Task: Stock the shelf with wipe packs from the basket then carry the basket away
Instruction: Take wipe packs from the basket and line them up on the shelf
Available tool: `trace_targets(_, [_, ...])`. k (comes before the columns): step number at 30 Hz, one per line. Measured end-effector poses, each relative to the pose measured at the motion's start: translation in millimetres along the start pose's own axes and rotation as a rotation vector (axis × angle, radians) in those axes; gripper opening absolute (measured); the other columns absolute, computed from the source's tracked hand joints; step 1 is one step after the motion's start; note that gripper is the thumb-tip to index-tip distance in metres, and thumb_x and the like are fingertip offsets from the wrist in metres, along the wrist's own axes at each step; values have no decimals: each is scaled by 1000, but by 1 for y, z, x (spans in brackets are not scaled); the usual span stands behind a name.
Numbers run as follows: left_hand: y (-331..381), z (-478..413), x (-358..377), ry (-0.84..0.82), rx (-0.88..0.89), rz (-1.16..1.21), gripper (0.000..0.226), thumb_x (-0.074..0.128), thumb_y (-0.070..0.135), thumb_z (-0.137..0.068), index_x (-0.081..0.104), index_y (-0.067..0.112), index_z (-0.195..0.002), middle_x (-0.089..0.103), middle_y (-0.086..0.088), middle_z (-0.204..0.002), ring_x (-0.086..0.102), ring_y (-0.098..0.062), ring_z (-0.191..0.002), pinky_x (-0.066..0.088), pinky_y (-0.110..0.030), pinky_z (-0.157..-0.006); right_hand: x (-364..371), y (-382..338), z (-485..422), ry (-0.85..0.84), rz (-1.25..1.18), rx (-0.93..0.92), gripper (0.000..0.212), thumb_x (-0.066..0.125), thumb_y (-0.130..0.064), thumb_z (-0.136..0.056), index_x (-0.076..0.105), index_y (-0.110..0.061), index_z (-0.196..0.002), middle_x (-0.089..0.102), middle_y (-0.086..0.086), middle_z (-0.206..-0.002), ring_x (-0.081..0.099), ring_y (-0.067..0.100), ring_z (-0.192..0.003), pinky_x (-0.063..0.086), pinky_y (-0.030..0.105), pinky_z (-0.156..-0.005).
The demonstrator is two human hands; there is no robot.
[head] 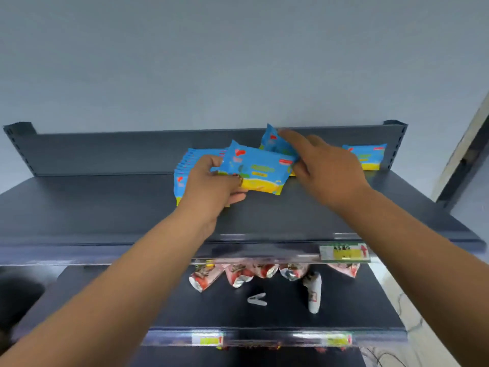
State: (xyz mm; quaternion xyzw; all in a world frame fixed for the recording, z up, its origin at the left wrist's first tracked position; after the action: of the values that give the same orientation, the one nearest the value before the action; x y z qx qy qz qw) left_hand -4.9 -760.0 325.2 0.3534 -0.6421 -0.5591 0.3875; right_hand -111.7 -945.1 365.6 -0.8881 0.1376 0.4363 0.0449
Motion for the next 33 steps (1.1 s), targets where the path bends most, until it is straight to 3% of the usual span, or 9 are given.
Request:
trace_targets(4, [-30,-16,68,42,-100,96,23,62,-6,-90,53,14,-98,72,-13,-103,74,-23,-77,64,-30,-70,16,60,1,-62,-13,42,64,46,-30,-98,23,-41,-156,58,4,-119,65,38,-88,42,36,-58])
trace_targets(10, [-65,-47,116,62,-218,97,22,66,-4,-92,55,11,-102,72,-15,-102,76,-27,-79,61,-31,-67,32,122,-8,-89,-56,113,63,45,-24,-99,25,-40,-156,58,5,-111,63,38,-83,49,39,-62])
trace_targets(14, [-71,-74,119,110,-249,58,23,68,-5,-92,56,12,-101,73,-15,-111,76,-30,-95,63,-30,-70,32,135,-20,-59,-57,99,63,44,-22,-98,25,-38,-156,57,7,-108,61,39,-80,45,37,-59])
trace_targets(18, [-75,-104,119,147,-247,-32,28,69,-6,-91,51,13,-102,71,-17,-114,76,-32,-97,63,-29,-63,32,135,-35,-36,-59,29,63,43,-22,-99,24,-39,-157,60,7,-124,63,38,-89,43,36,-61])
trace_targets(22, [-78,-127,123,129,-262,-132,26,69,-3,-93,53,15,-105,72,-16,-111,76,-29,-94,65,-34,-71,38,129,-43,-45,-100,-20,64,42,-21,-98,24,-42,-157,60,5,-128,64,36,-96,50,40,-67])
trace_targets(25, [-86,-140,127,92,-295,-170,34,74,1,-90,57,14,-117,72,-12,-111,74,-26,-98,63,-35,-71,45,124,-46,-99,-186,-77,62,44,-20,-99,29,-40,-155,63,1,-121,63,32,-96,53,43,-75])
trace_targets(30, [-98,-156,124,161,-182,-439,28,86,16,-80,63,19,-96,73,-10,-106,62,-19,-80,54,-36,-70,58,118,-49,-149,-238,-85,41,49,-23,-102,41,-30,-141,53,-13,-87,55,23,-78,44,37,-68])
trace_targets(33, [-97,-163,120,211,-123,-612,31,84,25,-81,62,18,-103,71,-5,-104,67,-24,-91,59,-41,-81,72,121,-56,-187,-199,-54,25,49,-25,-102,46,-26,-126,46,-13,-72,54,24,-77,41,37,-66])
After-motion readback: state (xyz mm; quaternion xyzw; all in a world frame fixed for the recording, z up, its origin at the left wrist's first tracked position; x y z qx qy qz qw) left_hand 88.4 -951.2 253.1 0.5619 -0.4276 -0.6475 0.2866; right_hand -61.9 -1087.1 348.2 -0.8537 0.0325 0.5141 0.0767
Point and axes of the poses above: each hand's wrist, its own z-axis away from the middle knuckle, its own x-axis out of the palm, y = z × x, the point moved 5 cm from there along -z, towards the middle knuckle
